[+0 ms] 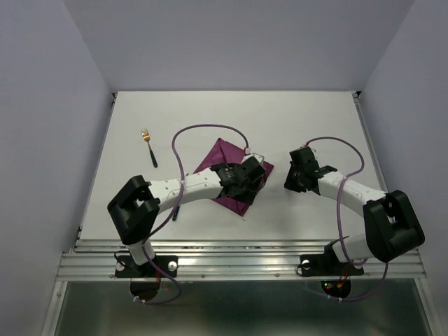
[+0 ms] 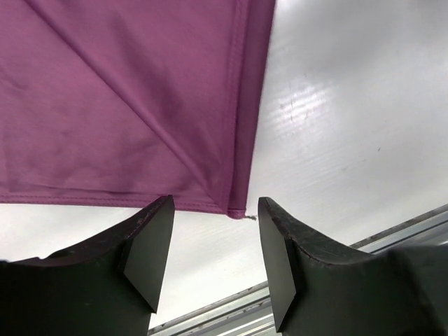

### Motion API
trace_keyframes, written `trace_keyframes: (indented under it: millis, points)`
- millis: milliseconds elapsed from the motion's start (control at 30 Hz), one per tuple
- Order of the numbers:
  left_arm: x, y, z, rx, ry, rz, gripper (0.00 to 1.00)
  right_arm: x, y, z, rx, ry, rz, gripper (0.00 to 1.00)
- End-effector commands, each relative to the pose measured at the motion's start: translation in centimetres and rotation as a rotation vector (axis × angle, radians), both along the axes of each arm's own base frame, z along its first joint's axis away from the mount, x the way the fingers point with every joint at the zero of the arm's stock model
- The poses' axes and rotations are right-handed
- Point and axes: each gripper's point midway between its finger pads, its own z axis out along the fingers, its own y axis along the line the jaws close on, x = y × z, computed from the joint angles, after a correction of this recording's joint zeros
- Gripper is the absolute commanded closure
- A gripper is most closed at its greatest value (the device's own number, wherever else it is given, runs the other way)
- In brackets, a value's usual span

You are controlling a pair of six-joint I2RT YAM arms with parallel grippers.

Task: Fold the napkin into a case and place the utensils inside
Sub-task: Pick up the upper triangle-folded napkin from the center of the board.

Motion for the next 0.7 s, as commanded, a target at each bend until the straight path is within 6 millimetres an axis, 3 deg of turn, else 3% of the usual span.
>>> trace_keyframes:
  millis: [0,200,667]
  points:
    - [-1.0,-0.3,-0.7,0.095,-0.048,-0.042,0.37,0.1,-0.6,0.6,0.004,-0.016,0.018,0.84]
    - [-2.2,-1.1,-2.2,0.179,-0.071,-0.092,0.43,0.3,-0.6,0.5,0.010,-0.007,0.018,0.82]
    - [-2.3,-1.5,-3.6,0.253,-0.101,-0.138,0.49,0.3,-0.7,0.3,0.000,-0.001,0.017,0.80]
